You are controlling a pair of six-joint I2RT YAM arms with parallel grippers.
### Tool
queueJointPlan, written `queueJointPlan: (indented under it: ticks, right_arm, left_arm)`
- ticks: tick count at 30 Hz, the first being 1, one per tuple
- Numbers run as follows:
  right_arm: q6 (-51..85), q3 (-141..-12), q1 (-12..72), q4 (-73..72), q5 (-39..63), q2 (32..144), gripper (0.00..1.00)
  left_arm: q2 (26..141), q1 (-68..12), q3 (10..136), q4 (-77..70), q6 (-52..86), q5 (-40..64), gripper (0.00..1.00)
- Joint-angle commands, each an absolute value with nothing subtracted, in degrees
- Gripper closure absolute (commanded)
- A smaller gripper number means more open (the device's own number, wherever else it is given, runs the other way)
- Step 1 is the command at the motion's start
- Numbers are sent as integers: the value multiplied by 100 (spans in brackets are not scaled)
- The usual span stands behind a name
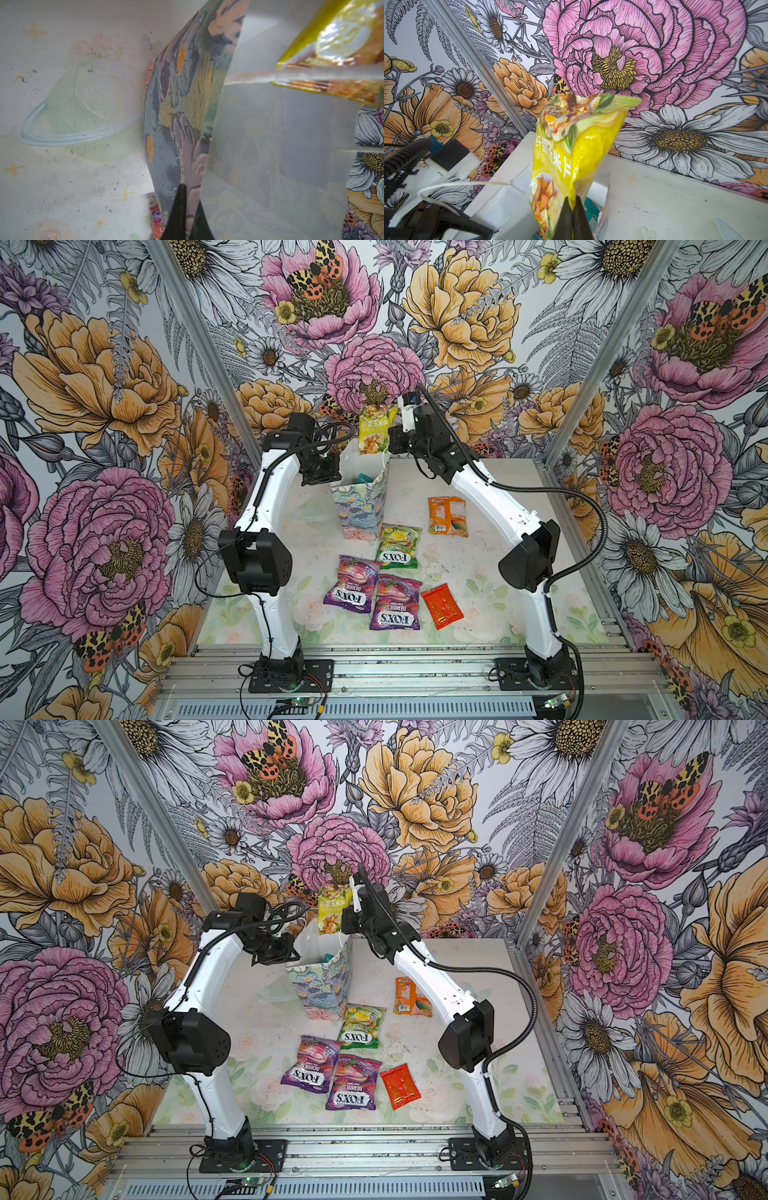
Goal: Place the snacks into the paper bag
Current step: Place the snack in the paper bag.
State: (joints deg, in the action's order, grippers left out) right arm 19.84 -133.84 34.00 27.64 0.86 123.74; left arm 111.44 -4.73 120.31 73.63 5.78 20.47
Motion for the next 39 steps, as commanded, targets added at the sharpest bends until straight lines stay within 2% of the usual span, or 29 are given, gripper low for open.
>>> queueJointPlan:
  ticks: [1, 12, 24, 39]
  right_arm:
    - [1959, -13731, 3472, 2722, 130, 12461, 100]
    - [2016, -14106, 3604, 2830, 238, 12837, 100]
    - [2001, -13685, 3626, 2896, -299, 12630, 100]
    - [2240, -13974, 3700, 2883, 127, 13050, 100]
  left_arm:
    - [10856, -430, 12008, 7360, 532, 2246, 100]
    - [10850, -424, 12015, 7357, 536, 2249, 100]
    - [10837, -392, 12015, 7356, 536, 2261, 100]
    - [10805, -382, 12013, 7356, 536, 2277, 100]
